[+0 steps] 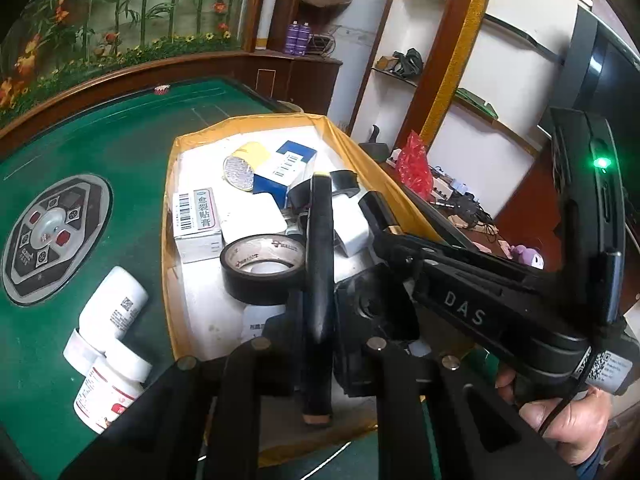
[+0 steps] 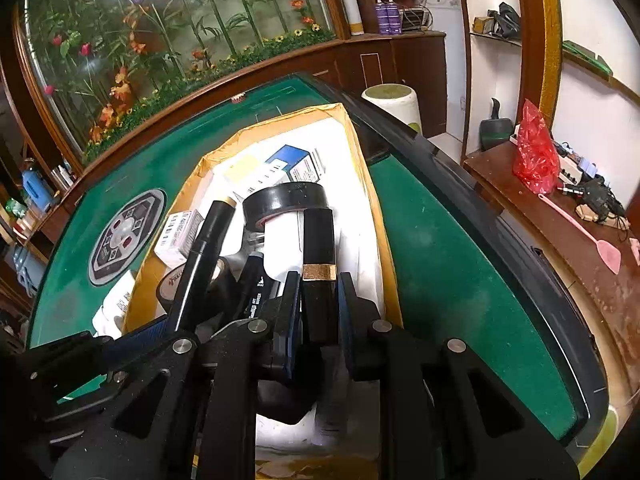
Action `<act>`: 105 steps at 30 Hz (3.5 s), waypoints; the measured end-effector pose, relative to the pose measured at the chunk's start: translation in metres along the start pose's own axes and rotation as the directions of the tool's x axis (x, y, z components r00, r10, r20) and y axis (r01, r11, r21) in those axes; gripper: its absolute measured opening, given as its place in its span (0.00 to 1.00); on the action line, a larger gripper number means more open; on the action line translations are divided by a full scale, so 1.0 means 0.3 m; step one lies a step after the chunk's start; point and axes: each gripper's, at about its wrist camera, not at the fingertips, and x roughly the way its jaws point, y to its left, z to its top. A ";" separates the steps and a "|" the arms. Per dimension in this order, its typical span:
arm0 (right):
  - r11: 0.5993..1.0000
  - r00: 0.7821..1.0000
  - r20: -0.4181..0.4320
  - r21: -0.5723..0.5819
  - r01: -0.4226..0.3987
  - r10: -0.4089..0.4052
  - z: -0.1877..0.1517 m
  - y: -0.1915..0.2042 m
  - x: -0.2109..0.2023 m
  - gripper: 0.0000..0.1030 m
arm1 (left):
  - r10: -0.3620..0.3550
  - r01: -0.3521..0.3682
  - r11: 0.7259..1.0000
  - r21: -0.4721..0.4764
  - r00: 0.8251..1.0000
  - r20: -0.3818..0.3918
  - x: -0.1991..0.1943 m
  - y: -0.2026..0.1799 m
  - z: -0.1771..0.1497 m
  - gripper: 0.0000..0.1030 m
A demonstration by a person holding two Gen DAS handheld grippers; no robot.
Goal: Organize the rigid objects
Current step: 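Carry both black markers over the tray and lower them, then open both grippers to release the markers into the tray, then move both grippers back toward the white medicine bottles on the table, then grasp a tall white bottle with the left gripper while the right grasps a short white bottle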
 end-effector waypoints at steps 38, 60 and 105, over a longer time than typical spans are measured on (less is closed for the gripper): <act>0.983 0.985 0.049 -0.090 -0.161 0.165 -0.046 0.222 -0.122 0.20 | 0.101 -0.096 0.984 -0.150 0.995 0.021 -0.230 0.395 -0.077 0.18; 0.967 0.976 -0.001 -0.137 -0.216 0.217 -0.103 0.262 -0.128 0.20 | 0.165 -0.154 0.985 0.075 0.972 -0.169 0.073 0.391 0.061 0.36; 0.928 0.968 -0.249 -0.360 -0.098 0.005 -0.192 0.745 0.201 0.41 | 0.254 -0.279 0.946 -0.166 0.954 -0.158 -0.194 0.686 -0.159 0.35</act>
